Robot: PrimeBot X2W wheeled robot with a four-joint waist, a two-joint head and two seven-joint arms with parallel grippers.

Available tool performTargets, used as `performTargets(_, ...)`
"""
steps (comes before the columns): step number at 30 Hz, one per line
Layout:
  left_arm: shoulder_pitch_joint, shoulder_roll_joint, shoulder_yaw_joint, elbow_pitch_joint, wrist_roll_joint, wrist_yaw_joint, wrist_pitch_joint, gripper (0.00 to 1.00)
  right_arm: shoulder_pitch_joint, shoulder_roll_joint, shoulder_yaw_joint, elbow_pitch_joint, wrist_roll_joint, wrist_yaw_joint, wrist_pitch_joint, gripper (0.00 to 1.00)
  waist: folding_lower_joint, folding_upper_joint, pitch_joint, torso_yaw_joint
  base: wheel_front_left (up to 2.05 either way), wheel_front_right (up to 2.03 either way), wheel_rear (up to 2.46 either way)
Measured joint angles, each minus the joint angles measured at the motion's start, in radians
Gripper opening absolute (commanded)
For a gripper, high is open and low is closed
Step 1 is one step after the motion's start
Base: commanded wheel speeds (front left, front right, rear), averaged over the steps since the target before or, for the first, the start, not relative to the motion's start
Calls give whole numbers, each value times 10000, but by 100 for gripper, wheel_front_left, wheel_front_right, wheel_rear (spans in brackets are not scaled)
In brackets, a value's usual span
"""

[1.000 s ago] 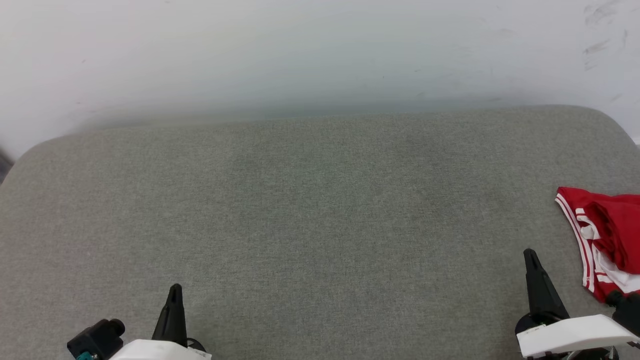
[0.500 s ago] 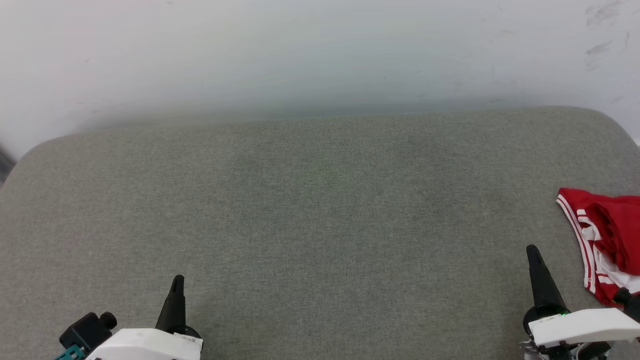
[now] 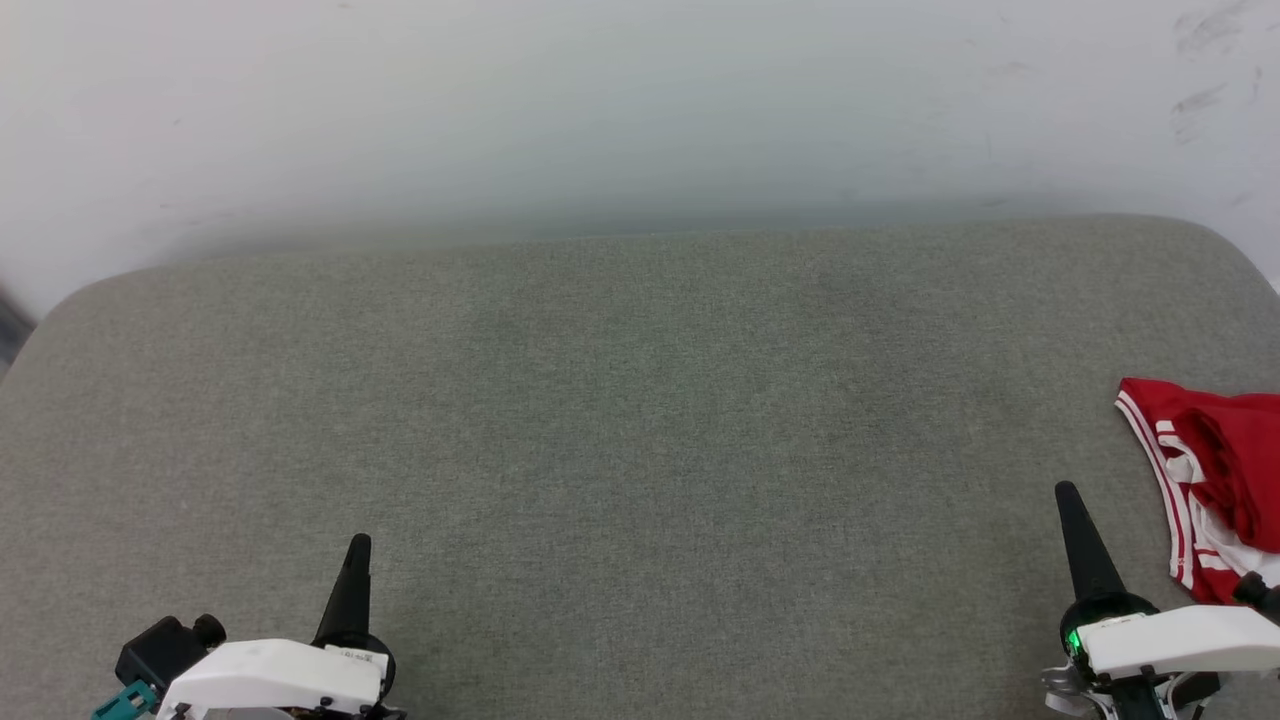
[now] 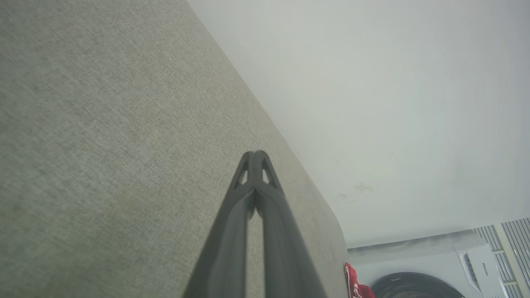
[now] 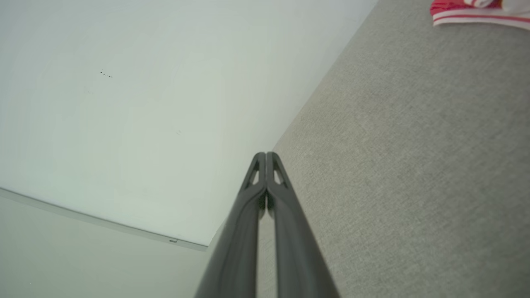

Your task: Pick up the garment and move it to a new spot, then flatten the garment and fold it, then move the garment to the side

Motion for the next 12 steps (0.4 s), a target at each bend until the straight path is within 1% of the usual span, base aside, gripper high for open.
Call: performTargets(12,-244,0,130,217,-1281,-198,309,0,-177,6,-109,123,1202,-2,293,0,0,0,-15,28,0,0,0)
